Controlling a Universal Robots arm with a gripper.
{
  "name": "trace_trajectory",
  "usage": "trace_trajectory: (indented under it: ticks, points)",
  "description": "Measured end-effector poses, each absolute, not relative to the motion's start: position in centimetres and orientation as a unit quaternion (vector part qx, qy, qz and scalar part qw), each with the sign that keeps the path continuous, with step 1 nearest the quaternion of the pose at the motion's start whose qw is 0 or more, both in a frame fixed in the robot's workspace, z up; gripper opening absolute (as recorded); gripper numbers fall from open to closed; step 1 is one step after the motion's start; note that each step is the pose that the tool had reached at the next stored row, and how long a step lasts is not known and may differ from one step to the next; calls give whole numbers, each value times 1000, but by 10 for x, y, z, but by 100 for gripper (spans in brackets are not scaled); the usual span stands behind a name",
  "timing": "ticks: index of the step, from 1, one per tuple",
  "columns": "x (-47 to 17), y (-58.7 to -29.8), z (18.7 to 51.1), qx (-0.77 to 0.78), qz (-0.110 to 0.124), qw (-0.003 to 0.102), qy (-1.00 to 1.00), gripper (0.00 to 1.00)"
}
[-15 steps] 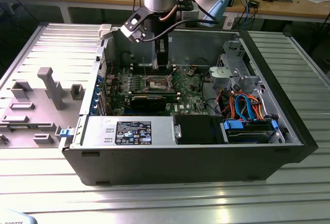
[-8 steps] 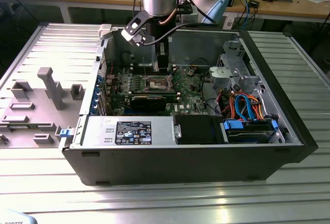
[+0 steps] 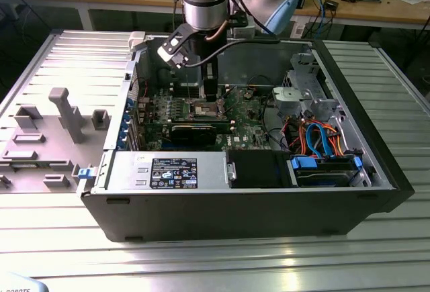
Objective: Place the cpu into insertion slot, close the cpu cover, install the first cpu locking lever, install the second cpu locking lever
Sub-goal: 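Place the cpu into insertion slot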
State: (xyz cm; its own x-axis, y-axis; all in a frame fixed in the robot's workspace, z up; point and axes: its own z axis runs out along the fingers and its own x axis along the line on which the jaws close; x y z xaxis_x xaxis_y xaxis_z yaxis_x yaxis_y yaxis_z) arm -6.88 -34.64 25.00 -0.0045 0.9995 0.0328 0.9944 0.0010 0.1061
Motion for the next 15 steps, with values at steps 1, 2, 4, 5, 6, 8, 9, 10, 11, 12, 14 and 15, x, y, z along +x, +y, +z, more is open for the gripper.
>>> trace_trajectory:
  ticks: [1, 2, 4, 5, 6, 8, 9, 10, 11, 12, 14, 15]
  points:
    - [-69, -346, 240, 705, 49, 25, 707, 54]
    - [-69, -346, 232, 705, 48, 25, 707, 54]
    - [-69, -346, 222, 705, 48, 25, 707, 54]
    - [-70, -346, 221, 705, 48, 25, 707, 54]
    - [-70, -346, 220, 705, 48, 25, 707, 54]
    - [-71, -346, 217, 705, 48, 25, 707, 54]
    - [-71, -346, 215, 705, 48, 25, 707, 54]
    - [-72, -346, 213, 705, 48, 25, 707, 54]
    - [-72, -346, 211, 705, 48, 25, 707, 54]
    - [-72, -346, 210, 706, 48, 25, 707, 54]
    - [-72, -345, 209, 706, 48, 25, 706, 54]
    - [-72, -344, 208, 706, 48, 25, 706, 54]
